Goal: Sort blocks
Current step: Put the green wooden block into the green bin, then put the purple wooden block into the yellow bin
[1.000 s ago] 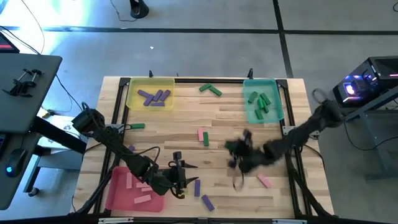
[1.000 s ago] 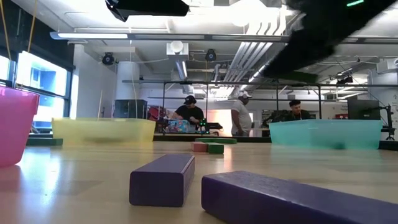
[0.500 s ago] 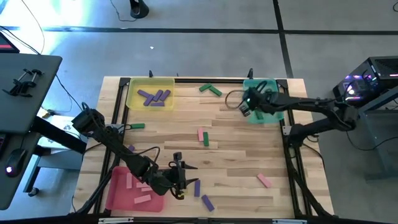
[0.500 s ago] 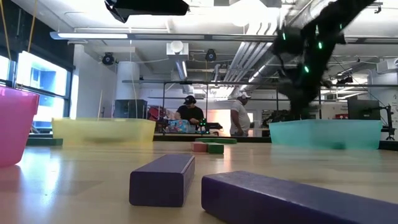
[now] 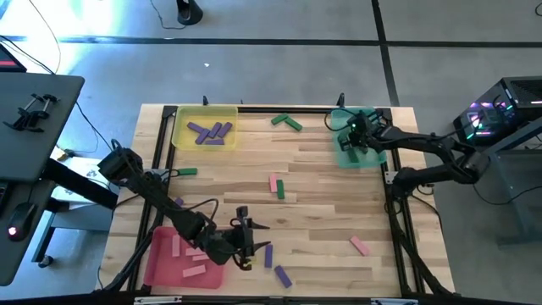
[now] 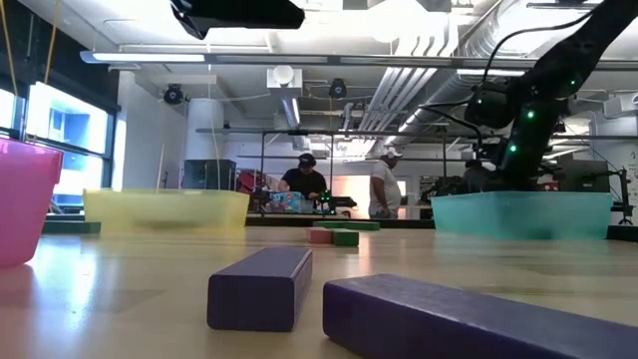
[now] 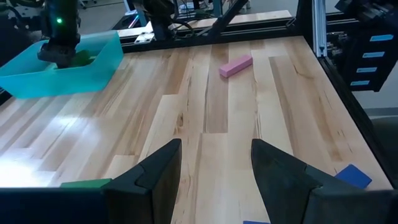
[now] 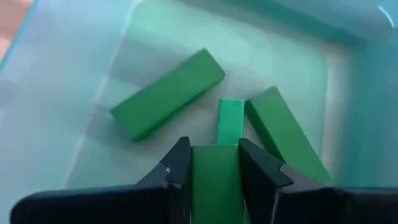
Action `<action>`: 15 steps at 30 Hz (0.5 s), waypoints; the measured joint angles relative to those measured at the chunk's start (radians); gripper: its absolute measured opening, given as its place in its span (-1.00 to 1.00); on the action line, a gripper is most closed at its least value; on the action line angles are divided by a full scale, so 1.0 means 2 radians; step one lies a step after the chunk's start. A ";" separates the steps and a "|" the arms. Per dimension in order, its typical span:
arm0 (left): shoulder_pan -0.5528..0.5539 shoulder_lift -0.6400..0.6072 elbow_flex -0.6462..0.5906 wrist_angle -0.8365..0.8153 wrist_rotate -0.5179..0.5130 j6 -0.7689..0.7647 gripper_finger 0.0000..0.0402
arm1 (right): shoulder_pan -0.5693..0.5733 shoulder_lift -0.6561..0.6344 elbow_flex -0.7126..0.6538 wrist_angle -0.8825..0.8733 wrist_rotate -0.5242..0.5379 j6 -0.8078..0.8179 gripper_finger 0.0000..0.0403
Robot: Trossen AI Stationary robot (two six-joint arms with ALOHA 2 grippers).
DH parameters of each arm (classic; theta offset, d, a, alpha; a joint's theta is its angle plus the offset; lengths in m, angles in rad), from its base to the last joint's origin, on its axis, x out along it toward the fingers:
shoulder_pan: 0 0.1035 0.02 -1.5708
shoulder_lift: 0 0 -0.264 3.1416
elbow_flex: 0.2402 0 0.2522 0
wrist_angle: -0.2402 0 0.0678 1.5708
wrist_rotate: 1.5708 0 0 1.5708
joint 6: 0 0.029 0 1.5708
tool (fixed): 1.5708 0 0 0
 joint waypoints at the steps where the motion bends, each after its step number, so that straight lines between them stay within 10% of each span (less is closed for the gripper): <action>1: 0.000 0.000 0.000 0.000 0.000 0.000 -0.09 | 0.000 0.000 -0.001 0.004 0.001 0.000 -0.61; 15: 0.000 0.000 0.000 -0.001 0.000 0.004 -0.09 | 0.000 0.001 0.020 0.003 0.009 -0.015 0.12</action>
